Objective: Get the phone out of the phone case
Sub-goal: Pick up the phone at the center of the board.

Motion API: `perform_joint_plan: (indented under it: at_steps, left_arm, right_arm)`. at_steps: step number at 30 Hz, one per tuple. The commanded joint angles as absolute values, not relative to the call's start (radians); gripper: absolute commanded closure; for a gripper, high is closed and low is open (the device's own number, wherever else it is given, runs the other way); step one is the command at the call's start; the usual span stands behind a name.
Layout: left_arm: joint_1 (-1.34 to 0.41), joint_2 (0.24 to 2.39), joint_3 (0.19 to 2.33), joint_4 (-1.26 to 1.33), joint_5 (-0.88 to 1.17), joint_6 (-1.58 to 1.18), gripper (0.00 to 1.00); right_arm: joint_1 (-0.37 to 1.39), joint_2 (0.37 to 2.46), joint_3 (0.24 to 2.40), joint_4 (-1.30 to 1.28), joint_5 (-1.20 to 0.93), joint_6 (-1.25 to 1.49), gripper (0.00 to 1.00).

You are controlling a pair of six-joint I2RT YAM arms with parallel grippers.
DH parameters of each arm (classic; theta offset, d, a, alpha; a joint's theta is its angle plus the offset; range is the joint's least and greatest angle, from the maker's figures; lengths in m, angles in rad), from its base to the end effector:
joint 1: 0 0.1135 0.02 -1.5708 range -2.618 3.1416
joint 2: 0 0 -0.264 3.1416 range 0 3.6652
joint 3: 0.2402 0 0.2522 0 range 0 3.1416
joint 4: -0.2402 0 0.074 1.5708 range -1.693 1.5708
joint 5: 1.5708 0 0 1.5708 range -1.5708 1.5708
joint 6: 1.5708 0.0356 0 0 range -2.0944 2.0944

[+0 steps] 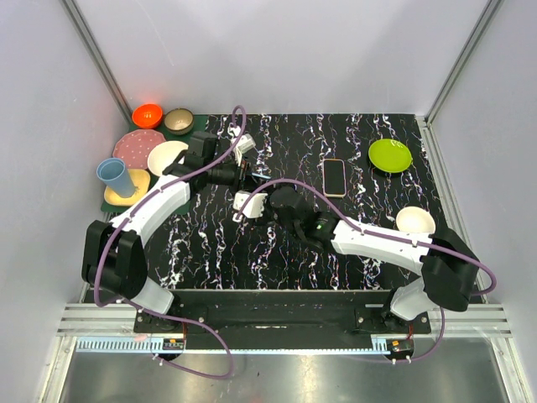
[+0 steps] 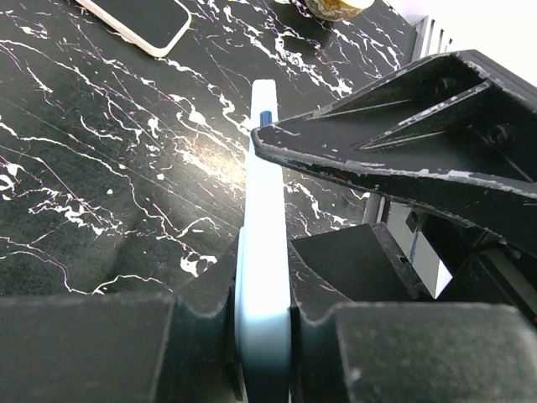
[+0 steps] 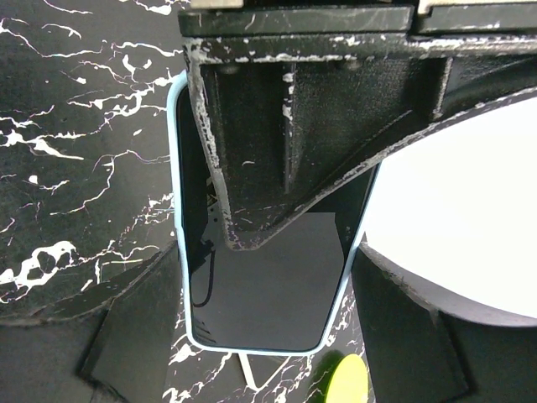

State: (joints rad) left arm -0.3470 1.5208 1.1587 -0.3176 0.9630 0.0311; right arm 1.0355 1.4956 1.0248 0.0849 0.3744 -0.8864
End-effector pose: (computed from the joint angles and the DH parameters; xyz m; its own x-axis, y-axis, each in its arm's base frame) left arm 0.3009 -0.1399 0.2872 -0.5661 0.2236 -0.7934 0.8126 0.3131 -0.4916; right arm 0.1872 0.2901 0.2788 0.3650 -0.7983 -0.4791 -0.5456 0.2336 -0.8048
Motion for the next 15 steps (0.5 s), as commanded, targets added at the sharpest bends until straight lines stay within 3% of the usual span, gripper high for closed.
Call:
perform_joint_plan:
  at_steps: [1,3,15]
  left_arm:
    - [-0.344,1.491,1.204,-0.334,0.913,0.089,1.00]
    - [-0.341,1.482,1.203,-0.334,0.910,0.092,1.00]
    - [-0.282,1.424,1.207,-0.327,0.960,0.077,1.00]
  right_arm:
    - [1.046,1.430,1.063,0.111,0.375,-0.861,0.15]
    - [1.045,1.416,1.083,0.066,0.336,-0.841,0.00]
    - [0.915,1.281,1.246,-0.354,-0.101,-0.643,0.00]
